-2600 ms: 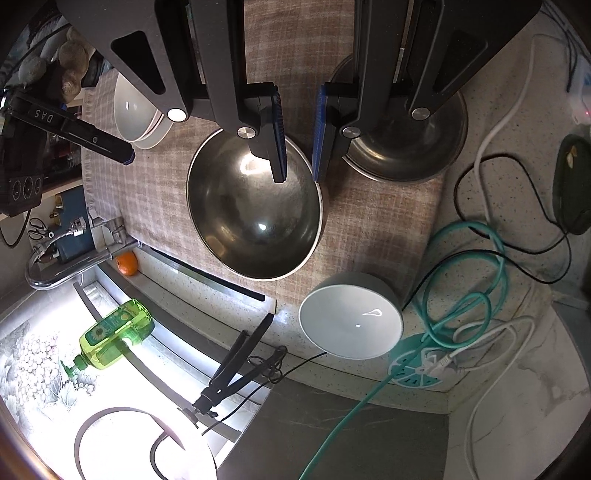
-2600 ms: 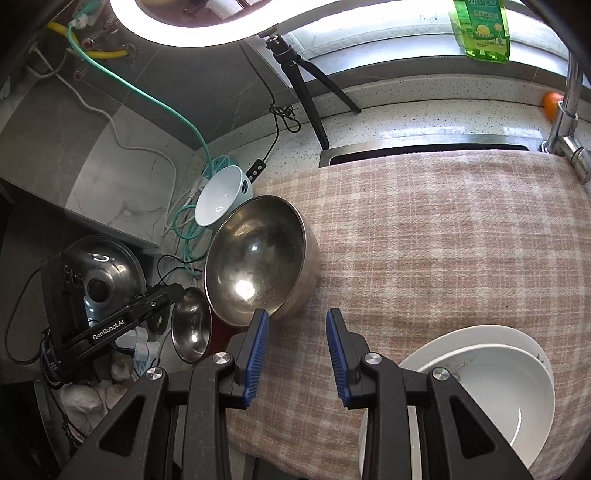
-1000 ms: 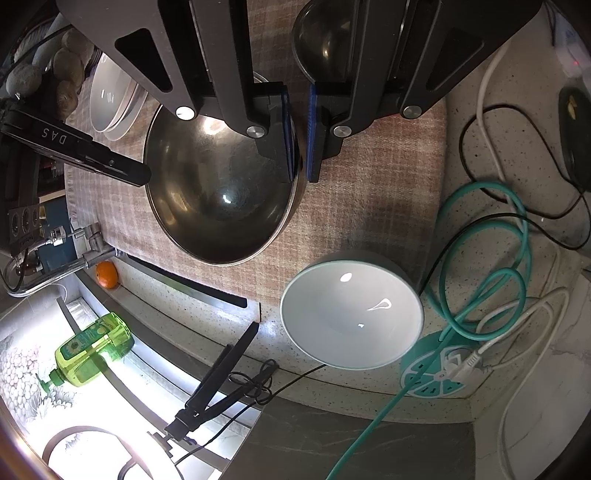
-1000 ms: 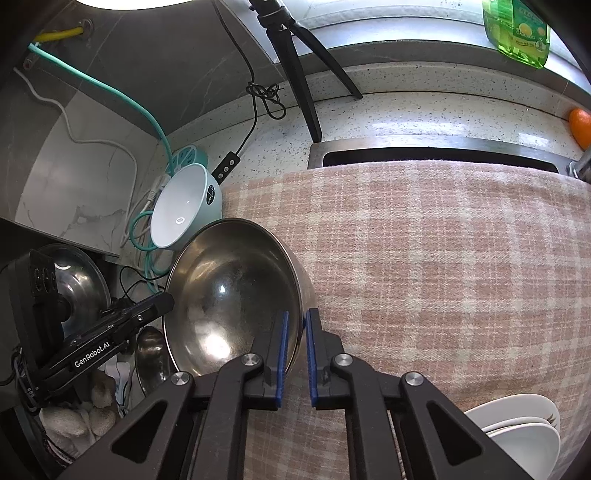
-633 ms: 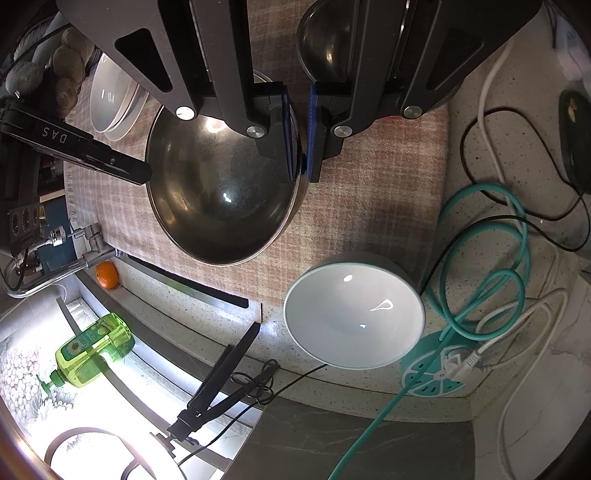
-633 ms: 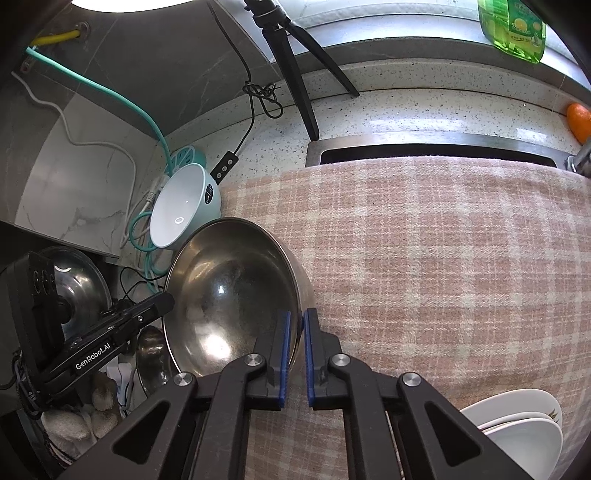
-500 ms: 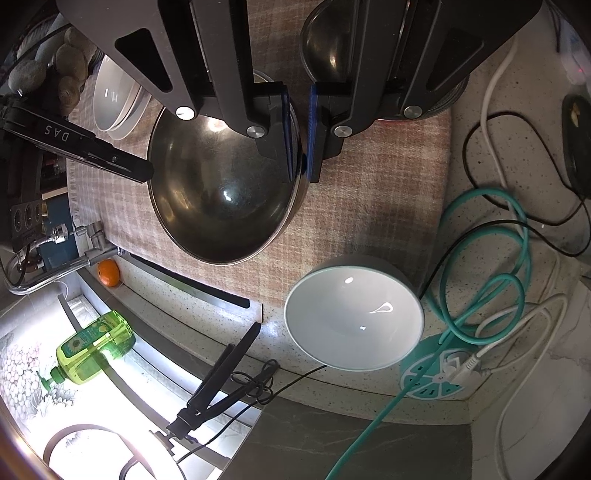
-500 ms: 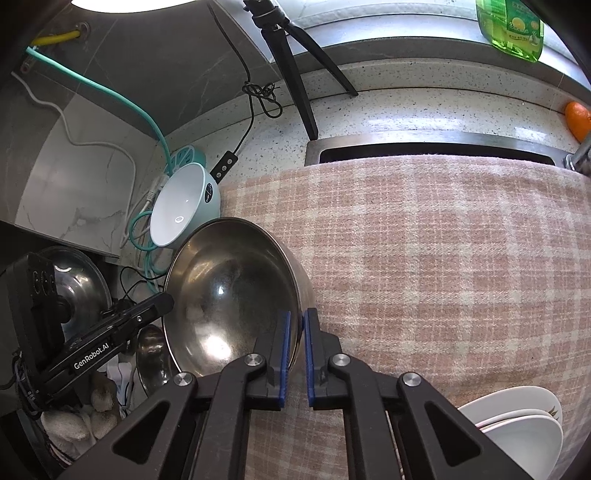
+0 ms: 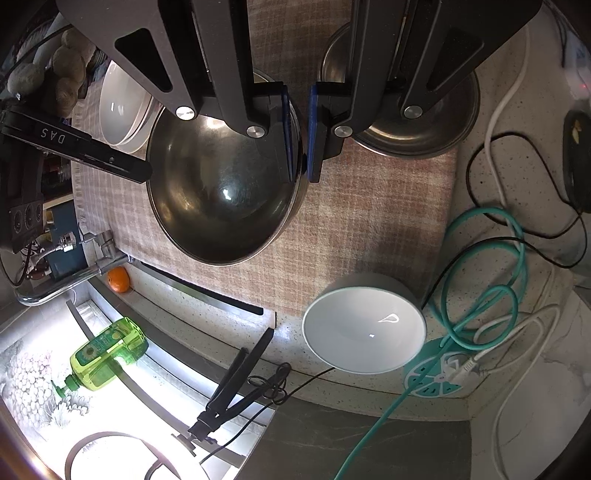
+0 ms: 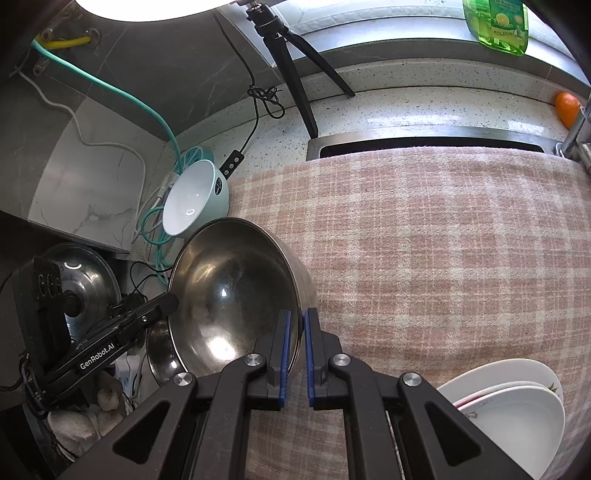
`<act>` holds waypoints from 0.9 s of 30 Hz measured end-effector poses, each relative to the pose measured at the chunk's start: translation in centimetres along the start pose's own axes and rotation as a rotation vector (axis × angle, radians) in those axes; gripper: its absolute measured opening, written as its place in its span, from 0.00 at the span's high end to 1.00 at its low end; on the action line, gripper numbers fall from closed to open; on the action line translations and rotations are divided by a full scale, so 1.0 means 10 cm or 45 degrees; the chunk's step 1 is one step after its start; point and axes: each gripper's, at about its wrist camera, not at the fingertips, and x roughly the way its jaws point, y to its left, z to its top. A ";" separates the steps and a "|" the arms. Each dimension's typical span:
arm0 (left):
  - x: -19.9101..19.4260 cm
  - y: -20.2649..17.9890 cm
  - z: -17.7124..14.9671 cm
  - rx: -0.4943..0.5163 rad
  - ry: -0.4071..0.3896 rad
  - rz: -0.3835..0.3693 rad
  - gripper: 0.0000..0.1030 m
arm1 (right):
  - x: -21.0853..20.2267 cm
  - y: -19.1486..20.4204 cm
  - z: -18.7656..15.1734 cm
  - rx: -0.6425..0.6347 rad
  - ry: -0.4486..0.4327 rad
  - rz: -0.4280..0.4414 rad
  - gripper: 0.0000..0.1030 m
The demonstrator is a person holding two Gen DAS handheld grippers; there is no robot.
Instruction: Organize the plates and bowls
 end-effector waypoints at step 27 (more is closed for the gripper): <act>-0.09 -0.12 -0.60 -0.005 0.037 -0.020 0.95 | -0.16 -0.18 -0.65 0.060 0.056 0.053 0.93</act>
